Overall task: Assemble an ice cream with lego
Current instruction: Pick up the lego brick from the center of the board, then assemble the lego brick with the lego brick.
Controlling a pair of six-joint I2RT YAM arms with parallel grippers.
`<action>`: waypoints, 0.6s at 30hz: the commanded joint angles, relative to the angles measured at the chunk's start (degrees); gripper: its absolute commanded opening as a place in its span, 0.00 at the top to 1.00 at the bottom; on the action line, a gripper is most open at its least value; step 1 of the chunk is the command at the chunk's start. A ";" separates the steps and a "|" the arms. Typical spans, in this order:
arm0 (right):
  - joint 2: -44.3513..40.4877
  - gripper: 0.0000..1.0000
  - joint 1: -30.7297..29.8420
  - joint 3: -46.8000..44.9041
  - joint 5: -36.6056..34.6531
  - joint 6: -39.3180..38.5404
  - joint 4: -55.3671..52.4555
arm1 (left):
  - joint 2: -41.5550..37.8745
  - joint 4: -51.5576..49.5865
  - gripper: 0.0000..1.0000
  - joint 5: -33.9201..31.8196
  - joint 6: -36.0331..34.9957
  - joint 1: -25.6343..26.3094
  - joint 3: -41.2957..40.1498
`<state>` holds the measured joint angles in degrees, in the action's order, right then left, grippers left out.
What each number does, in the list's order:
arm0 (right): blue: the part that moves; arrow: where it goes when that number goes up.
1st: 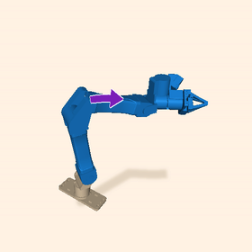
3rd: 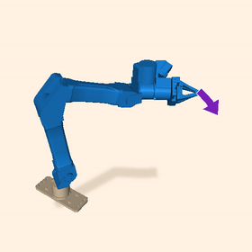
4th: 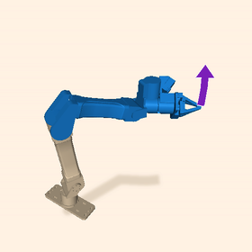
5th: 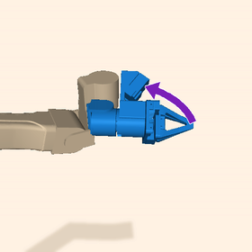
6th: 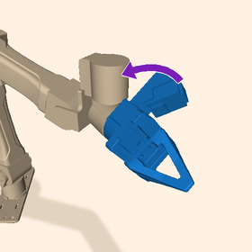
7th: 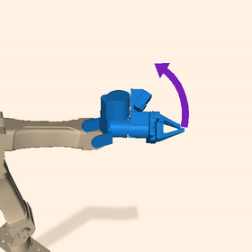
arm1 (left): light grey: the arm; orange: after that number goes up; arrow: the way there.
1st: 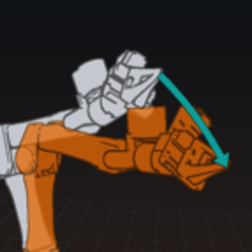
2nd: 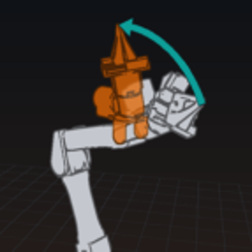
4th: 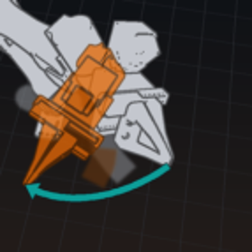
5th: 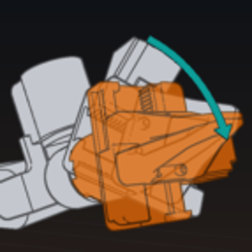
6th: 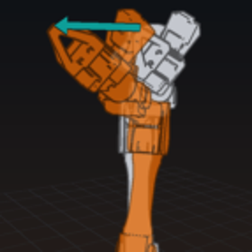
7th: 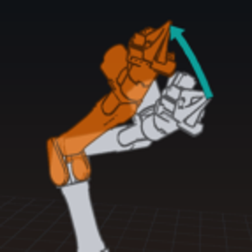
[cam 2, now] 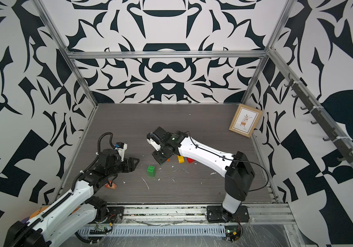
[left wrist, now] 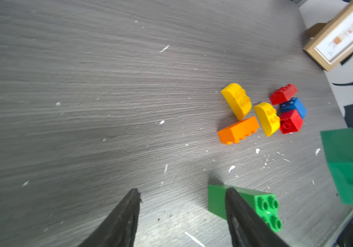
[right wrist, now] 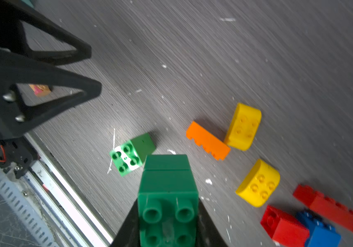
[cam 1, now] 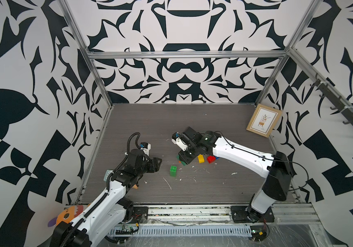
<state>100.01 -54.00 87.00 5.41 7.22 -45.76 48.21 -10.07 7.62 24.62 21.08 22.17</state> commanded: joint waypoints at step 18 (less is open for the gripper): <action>9.50 0.87 -5.09 12.89 2.61 -21.02 -11.22 | -2.24 -3.68 0.38 9.79 1.31 -10.85 0.90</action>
<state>108.66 -58.87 97.06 8.54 -11.57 -53.91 46.57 -12.32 16.97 26.11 10.50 22.17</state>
